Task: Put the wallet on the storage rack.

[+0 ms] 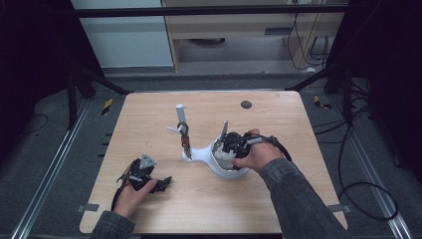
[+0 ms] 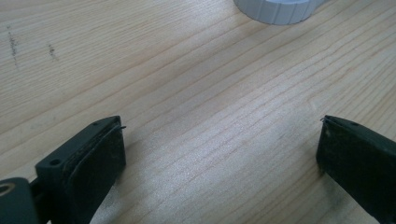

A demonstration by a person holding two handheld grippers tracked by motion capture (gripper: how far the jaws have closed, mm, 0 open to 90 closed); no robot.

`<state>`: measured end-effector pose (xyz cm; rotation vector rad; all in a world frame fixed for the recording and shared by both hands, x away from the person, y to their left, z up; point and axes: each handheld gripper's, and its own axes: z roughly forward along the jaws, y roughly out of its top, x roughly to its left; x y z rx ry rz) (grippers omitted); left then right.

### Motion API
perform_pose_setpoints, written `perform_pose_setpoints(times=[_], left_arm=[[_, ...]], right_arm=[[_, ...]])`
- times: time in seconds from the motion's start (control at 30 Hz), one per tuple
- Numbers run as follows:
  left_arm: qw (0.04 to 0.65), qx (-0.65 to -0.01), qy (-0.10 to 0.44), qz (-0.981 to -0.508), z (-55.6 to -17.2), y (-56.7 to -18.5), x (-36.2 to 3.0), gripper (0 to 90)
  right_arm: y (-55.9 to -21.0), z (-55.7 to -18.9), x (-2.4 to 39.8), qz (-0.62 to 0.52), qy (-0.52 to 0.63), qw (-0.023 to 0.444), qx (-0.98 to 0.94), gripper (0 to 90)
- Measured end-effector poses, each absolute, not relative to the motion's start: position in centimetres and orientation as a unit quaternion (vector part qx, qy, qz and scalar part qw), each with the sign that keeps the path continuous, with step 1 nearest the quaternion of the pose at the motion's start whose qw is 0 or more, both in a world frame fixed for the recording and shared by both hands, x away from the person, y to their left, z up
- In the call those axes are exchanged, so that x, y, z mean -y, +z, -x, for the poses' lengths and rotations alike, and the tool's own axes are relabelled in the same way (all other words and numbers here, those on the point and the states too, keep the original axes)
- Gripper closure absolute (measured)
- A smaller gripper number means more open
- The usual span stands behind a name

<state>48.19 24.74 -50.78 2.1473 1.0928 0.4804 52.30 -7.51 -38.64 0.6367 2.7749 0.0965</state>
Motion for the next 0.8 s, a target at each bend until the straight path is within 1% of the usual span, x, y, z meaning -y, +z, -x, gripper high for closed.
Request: perform_pose_setpoints(times=[0.03, 0.1, 0.17, 0.2, 0.8], left_arm=[[0.336, -0.419, 0.184, -0.823, -48.19, -50.79, -24.73, 0.7], [0.336, -0.419, 0.185, -0.823, -48.18, -50.79, -24.73, 0.7], [0.336, -0.419, 0.185, -0.823, -48.18, -50.79, -24.72, 0.7], [0.336, -0.419, 0.185, -0.823, -48.18, -50.79, -24.72, 0.7], [0.336, -0.418, 0.184, -0.824, -48.18, -50.79, -24.72, 0.7]], right_arm=[[-38.67, -52.29, 7.5, -0.225, 0.036, 0.145, -0.963, 29.1], [-38.64, -52.3, 7.57, -0.229, 0.05, 0.148, -0.961, 23.6], [-38.49, -52.29, 7.64, -0.235, 0.056, 0.146, -0.959, 21.9], [-38.41, -52.28, 7.65, -0.24, 0.058, 0.146, -0.958, 19.7], [-37.89, -52.06, 7.44, -0.245, 0.073, 0.149, -0.955, 13.3]])
